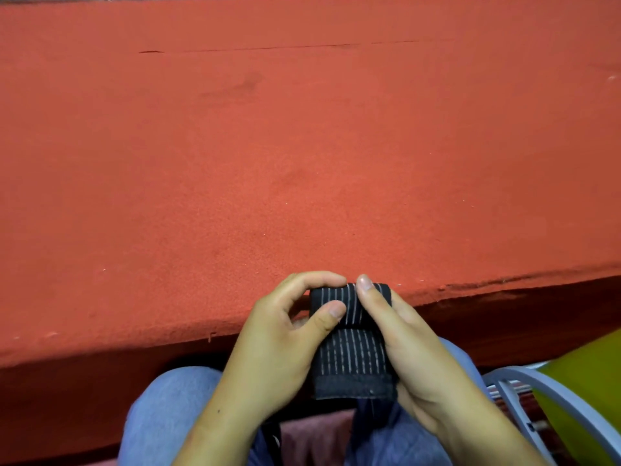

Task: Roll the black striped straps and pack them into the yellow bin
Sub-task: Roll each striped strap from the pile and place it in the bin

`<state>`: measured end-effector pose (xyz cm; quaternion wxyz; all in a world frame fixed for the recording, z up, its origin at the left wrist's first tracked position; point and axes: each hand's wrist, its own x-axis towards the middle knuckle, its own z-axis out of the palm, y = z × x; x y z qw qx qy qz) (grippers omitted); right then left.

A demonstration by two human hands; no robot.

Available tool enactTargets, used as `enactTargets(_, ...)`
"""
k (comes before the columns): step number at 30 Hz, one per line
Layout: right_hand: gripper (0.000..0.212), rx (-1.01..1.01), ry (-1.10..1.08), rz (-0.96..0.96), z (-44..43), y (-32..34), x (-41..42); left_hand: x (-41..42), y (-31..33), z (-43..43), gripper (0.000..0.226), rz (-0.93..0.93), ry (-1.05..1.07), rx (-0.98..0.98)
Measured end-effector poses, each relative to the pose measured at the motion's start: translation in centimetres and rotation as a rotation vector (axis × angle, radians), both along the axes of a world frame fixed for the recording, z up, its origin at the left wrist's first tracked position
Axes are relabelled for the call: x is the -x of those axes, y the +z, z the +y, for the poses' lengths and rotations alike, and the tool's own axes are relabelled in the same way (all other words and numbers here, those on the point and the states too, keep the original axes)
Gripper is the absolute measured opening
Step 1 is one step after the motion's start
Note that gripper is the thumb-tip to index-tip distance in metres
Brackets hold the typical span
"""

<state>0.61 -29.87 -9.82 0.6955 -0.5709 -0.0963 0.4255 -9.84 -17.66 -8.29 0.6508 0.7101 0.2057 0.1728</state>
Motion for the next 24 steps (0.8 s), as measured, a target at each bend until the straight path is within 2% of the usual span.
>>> enactTargets(4, 0.039, -0.022, -0.029, -0.006, 0.01, -0.34, -0.06, 0.02, -0.16, 0.27, 0.016, 0.017, -0.007, 0.007)
enactTargets(8, 0.032, -0.040, -0.013, -0.068, -0.03, -0.30, -0.11, -0.29, -0.26, 0.41, 0.042, 0.095, -0.018, 0.023)
enactTargets(13, 0.017, -0.046, 0.019, -0.071, -0.06, 0.02, -0.04, -0.36, -0.48, 0.20, 0.016, 0.084, 0.008, 0.138)
enactTargets(17, 0.019, -0.037, 0.041, -0.067, -0.11, 0.03, 0.02, -0.14, -0.52, 0.35, 0.021, 0.071, 0.030, 0.134)
enactTargets(21, 0.042, -0.014, 0.032, -0.052, -0.01, 0.50, 0.34, 0.08, -0.55, 0.34, 0.037, 0.082, -0.018, 0.042)
enactTargets(24, 0.037, 0.021, -0.024, -0.139, 0.15, 0.05, 0.21, 0.09, -0.58, -0.15, 0.047, 0.087, -0.053, 0.036)
